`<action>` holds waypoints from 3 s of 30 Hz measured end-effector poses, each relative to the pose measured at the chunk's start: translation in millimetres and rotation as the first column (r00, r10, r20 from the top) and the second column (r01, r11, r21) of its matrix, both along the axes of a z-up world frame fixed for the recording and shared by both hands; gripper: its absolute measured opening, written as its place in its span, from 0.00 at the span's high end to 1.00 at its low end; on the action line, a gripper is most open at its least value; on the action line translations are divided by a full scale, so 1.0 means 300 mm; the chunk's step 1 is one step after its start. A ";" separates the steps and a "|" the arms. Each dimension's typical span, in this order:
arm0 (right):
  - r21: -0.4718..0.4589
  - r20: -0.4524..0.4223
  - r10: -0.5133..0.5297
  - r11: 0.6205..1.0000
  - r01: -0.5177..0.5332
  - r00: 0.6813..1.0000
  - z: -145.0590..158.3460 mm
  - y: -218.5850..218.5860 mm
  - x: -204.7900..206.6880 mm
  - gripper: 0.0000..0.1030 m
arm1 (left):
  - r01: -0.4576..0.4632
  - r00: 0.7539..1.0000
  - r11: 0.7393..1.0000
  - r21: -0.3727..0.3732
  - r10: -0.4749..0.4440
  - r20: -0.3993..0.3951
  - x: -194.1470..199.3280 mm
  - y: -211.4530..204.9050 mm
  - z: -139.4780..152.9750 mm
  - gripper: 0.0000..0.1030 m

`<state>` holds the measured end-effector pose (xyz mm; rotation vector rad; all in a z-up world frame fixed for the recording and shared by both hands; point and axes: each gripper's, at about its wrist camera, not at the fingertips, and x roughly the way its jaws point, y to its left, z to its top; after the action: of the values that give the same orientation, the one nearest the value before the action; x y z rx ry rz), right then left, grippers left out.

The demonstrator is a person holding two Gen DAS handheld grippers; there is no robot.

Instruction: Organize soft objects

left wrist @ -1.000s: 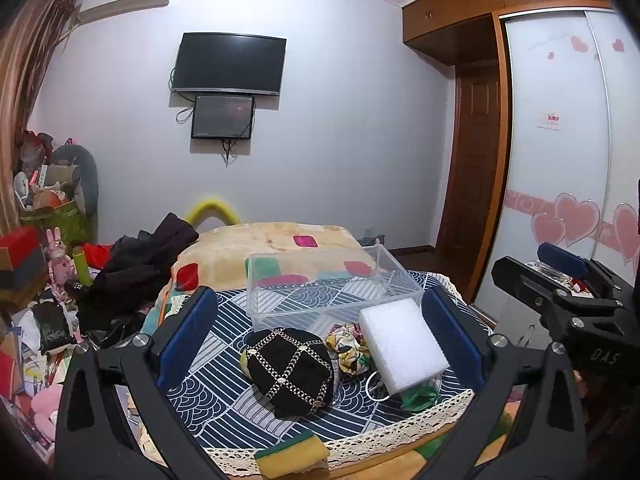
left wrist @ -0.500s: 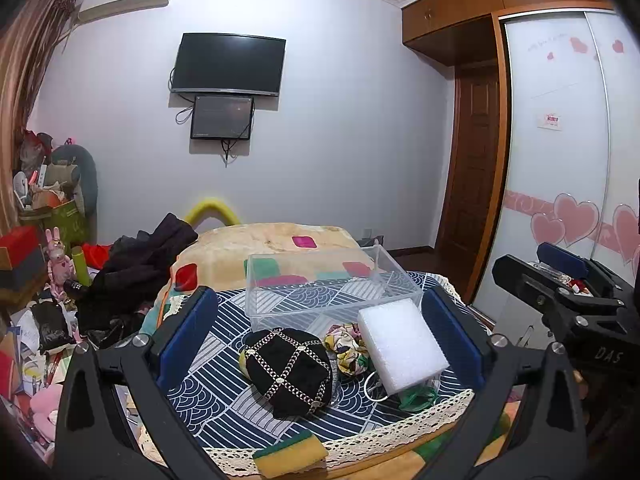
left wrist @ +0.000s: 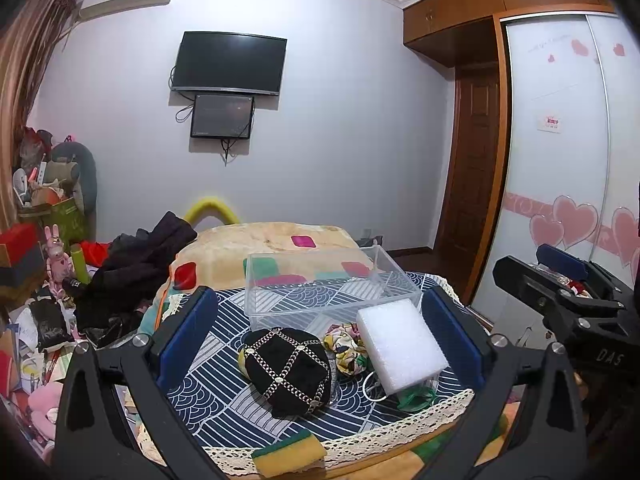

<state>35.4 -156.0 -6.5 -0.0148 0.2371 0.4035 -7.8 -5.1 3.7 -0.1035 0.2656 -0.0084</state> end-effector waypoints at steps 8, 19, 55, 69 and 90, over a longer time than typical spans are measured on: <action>0.002 -0.001 0.004 1.000 -0.004 1.000 -0.001 0.003 0.001 0.00 | 0.003 1.000 1.000 -0.009 -0.003 -0.005 0.002 0.006 -0.005 0.00; -0.004 -0.016 0.005 1.000 -0.005 1.000 -0.018 0.010 0.012 0.00 | 0.005 0.999 1.000 -0.010 -0.005 -0.033 0.028 0.023 -0.022 0.00; -0.156 -0.365 -0.035 0.987 -0.024 0.930 -0.296 0.084 0.251 0.00 | 0.056 0.853 0.985 -0.165 -0.133 -0.504 0.167 0.147 -0.522 0.20; -0.185 -0.382 -0.044 0.982 -0.030 0.923 -0.324 0.103 0.279 0.24 | 0.105 0.870 0.983 -0.153 -0.165 -0.464 0.148 0.129 -0.449 0.61; -0.136 -0.320 0.017 0.989 -0.063 0.947 -0.260 0.053 0.225 0.23 | 0.082 0.849 0.995 -0.058 -0.100 -0.518 0.121 0.086 -0.512 0.37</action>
<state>103.0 -140.2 -84.6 -0.0976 0.5864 0.4280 28.6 20.6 -149.8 -0.1258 0.8180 -0.0807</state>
